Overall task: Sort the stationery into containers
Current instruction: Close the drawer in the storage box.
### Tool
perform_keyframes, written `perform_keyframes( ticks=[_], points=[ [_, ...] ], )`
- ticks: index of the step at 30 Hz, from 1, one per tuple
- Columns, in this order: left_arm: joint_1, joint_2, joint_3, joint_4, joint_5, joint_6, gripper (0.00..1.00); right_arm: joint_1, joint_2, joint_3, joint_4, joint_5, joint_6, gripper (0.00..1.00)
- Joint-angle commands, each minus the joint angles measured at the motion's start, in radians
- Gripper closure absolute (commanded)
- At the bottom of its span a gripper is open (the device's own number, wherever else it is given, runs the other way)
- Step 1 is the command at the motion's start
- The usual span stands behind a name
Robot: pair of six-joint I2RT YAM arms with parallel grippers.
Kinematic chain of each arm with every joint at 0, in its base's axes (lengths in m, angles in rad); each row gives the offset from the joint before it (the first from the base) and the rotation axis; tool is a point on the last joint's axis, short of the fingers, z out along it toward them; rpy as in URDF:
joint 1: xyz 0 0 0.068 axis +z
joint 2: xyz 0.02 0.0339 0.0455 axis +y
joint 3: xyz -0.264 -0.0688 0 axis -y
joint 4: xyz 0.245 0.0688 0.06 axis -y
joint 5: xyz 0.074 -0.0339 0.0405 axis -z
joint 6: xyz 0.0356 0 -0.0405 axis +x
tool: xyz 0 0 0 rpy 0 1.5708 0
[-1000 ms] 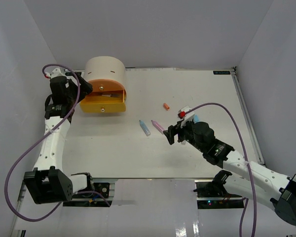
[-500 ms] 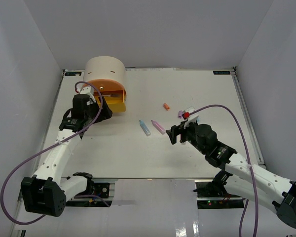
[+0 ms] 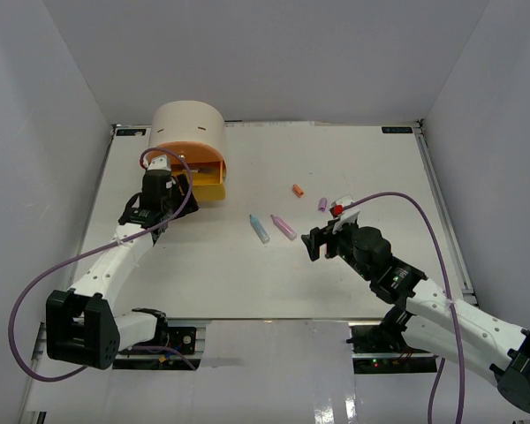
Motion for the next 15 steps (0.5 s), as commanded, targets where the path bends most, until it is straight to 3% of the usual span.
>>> perform_keyframes(
  ticks=[1, 15],
  points=[
    [-0.001, -0.006, -0.018, 0.085, -0.031, 0.005, 0.23, 0.002, -0.008, -0.004, 0.035, 0.020, -0.009, 0.10],
    [-0.002, 0.036, -0.025, 0.183, -0.039, 0.057, 0.36, 0.002, 0.001, -0.006, 0.033, 0.017, -0.009, 0.10]
  ],
)
